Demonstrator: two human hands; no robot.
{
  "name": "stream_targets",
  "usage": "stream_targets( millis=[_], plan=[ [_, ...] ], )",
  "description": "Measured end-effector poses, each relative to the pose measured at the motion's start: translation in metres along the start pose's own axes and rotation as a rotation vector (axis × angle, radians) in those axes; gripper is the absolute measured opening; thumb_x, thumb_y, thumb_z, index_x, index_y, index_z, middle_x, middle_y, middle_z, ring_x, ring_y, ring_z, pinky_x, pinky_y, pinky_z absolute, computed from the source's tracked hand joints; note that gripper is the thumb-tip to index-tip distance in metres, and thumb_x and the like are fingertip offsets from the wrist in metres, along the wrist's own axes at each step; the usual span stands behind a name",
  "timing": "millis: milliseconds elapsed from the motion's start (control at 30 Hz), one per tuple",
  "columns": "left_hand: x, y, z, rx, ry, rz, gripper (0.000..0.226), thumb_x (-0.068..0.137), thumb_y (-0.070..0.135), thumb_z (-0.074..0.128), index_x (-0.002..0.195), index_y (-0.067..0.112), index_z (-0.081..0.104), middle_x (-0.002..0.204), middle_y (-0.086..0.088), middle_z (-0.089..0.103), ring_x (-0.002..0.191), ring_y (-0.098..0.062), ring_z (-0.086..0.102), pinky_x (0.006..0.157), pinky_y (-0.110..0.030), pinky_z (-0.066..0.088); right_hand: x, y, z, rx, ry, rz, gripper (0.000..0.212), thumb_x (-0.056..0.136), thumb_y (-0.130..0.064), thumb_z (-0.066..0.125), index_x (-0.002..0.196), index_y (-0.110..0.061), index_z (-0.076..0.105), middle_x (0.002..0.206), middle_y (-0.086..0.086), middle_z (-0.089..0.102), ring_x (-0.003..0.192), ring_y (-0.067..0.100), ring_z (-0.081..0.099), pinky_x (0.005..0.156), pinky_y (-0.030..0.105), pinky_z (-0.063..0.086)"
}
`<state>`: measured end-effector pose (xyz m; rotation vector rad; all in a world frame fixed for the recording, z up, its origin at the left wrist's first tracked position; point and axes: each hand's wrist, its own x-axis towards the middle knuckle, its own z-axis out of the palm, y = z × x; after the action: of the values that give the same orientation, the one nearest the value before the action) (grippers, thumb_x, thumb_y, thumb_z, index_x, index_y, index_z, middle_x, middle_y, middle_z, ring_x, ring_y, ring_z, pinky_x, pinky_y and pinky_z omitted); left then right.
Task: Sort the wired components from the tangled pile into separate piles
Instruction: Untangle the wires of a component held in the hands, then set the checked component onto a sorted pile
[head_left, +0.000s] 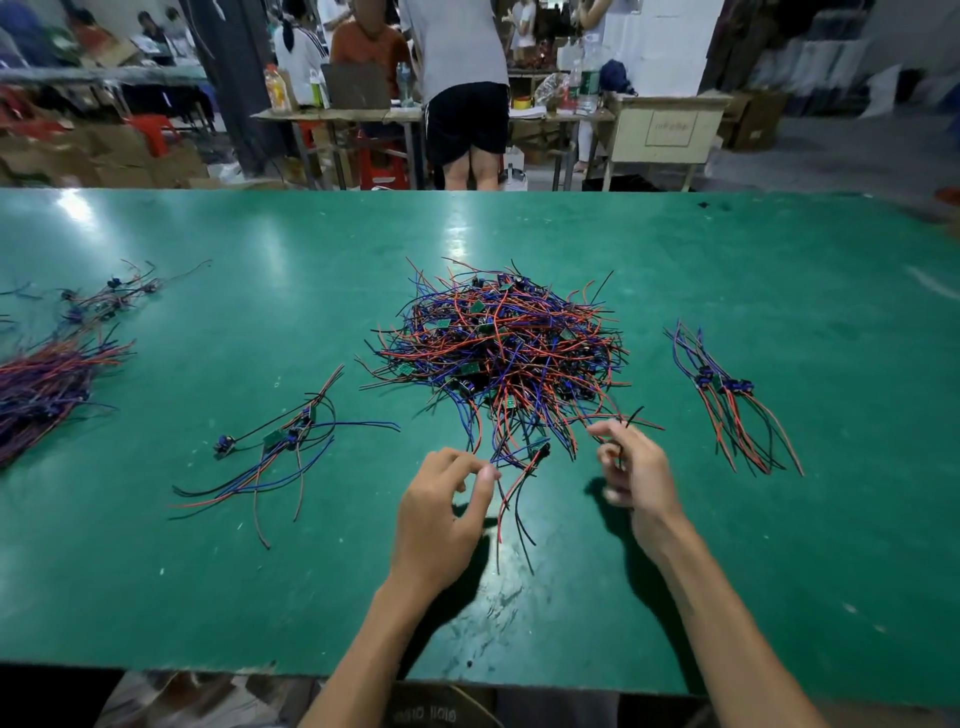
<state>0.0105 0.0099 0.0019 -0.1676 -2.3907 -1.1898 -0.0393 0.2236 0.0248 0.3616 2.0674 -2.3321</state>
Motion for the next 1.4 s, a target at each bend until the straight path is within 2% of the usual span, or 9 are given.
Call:
stream_targets(
  millis=[100, 200, 467, 700, 800, 933, 1100, 1200, 1400],
  plan=[
    [0.006, 0.018, 0.002, -0.227, -0.015, -0.153, 0.023, 0.098, 0.034, 0.052, 0.099, 0.031, 0.075, 0.102, 0.017, 0.068, 0.100, -0.007, 0.062, 0.072, -0.014, 0.042, -0.023, -0.015, 0.011, 0.411, -0.418, 0.297, 0.014, 0.098, -0.021, 0.050, 0.093, -0.013, 0.060, 0.065, -0.004, 0.041, 0.049, 0.004, 0.025, 0.035, 0.014, 0.018],
    [0.014, 0.040, 0.006, -0.484, -0.154, -0.209, 0.024, 0.101, 0.027, 0.054, 0.114, 0.019, 0.074, 0.116, 0.007, 0.069, 0.110, -0.006, 0.063, 0.091, -0.023, 0.049, -0.041, -0.019, 0.026, 0.145, -0.676, 0.372, 0.017, 0.097, -0.008, 0.046, 0.092, -0.014, 0.061, 0.066, -0.001, 0.040, 0.052, 0.006, 0.020, 0.040, 0.015, 0.013],
    [0.023, 0.041, -0.014, -0.715, -0.159, -0.307, 0.013, 0.095, 0.006, 0.063, 0.090, 0.012, 0.074, 0.079, -0.003, 0.077, 0.070, -0.018, 0.071, 0.063, -0.021, 0.056, -0.043, -0.019, 0.041, -0.137, -0.847, 0.307, 0.017, 0.107, -0.017, 0.045, 0.110, -0.007, 0.058, 0.084, 0.001, 0.073, 0.062, 0.005, 0.054, 0.055, 0.016, 0.042],
    [0.072, -0.041, -0.090, 0.132, 0.155, -0.265, 0.026, 0.096, 0.012, 0.066, 0.121, 0.017, 0.069, 0.098, -0.007, 0.077, 0.088, -0.028, 0.073, 0.085, -0.039, 0.057, 0.027, 0.003, 0.003, -0.780, 0.302, -0.308, 0.022, 0.097, -0.033, 0.064, 0.114, -0.022, 0.069, 0.108, 0.003, 0.067, 0.103, 0.023, 0.060, 0.088, 0.035, 0.046],
    [0.078, -0.075, -0.111, 0.646, -0.005, -0.484, 0.065, 0.093, 0.023, 0.069, 0.148, 0.007, 0.040, 0.143, -0.019, 0.052, 0.134, -0.035, 0.045, 0.106, -0.050, 0.037, 0.040, 0.024, -0.010, -0.837, 0.313, -0.274, 0.028, 0.096, -0.037, 0.064, 0.118, -0.020, 0.067, 0.113, 0.007, 0.059, 0.108, 0.027, 0.056, 0.090, 0.035, 0.043],
    [0.061, -0.066, -0.091, 0.698, 0.193, -0.516, 0.078, 0.090, 0.017, 0.068, 0.154, 0.004, 0.026, 0.161, -0.020, 0.018, 0.147, -0.037, 0.016, 0.113, -0.057, 0.022, 0.043, 0.032, -0.009, -0.832, 0.356, -0.360, 0.024, 0.096, -0.041, 0.062, 0.112, -0.024, 0.064, 0.107, 0.001, 0.055, 0.102, 0.021, 0.054, 0.085, 0.034, 0.042],
    [0.031, -0.023, -0.028, 0.414, 0.011, -0.204, 0.017, 0.094, 0.040, 0.061, 0.107, 0.029, 0.067, 0.111, 0.006, 0.061, 0.109, -0.016, 0.050, 0.087, -0.030, 0.027, 0.034, 0.026, -0.007, -0.872, 0.370, -0.457, 0.017, 0.094, -0.029, 0.067, 0.109, -0.023, 0.070, 0.100, 0.000, 0.054, 0.103, 0.026, 0.055, 0.080, 0.034, 0.042],
    [0.019, -0.003, 0.008, 0.381, -0.167, -0.157, 0.035, 0.087, 0.065, 0.058, 0.092, 0.032, 0.068, 0.094, 0.013, 0.057, 0.095, -0.008, 0.047, 0.083, -0.030, 0.030, 0.017, 0.030, -0.001, -1.032, 0.207, -0.809, 0.028, 0.088, -0.016, 0.073, 0.115, -0.021, 0.072, 0.100, 0.002, 0.058, 0.093, 0.026, 0.056, 0.075, 0.036, 0.047],
    [0.006, 0.005, 0.032, 0.190, -0.239, -0.052, 0.010, 0.084, 0.041, 0.070, 0.088, 0.032, 0.074, 0.077, 0.017, 0.051, 0.087, -0.006, 0.050, 0.080, -0.029, 0.032, 0.009, 0.036, 0.003, -1.192, -0.091, -0.749, 0.026, 0.096, -0.032, 0.066, 0.121, -0.026, 0.068, 0.127, 0.002, 0.054, 0.111, 0.023, 0.047, 0.092, 0.041, 0.045]
  ],
)
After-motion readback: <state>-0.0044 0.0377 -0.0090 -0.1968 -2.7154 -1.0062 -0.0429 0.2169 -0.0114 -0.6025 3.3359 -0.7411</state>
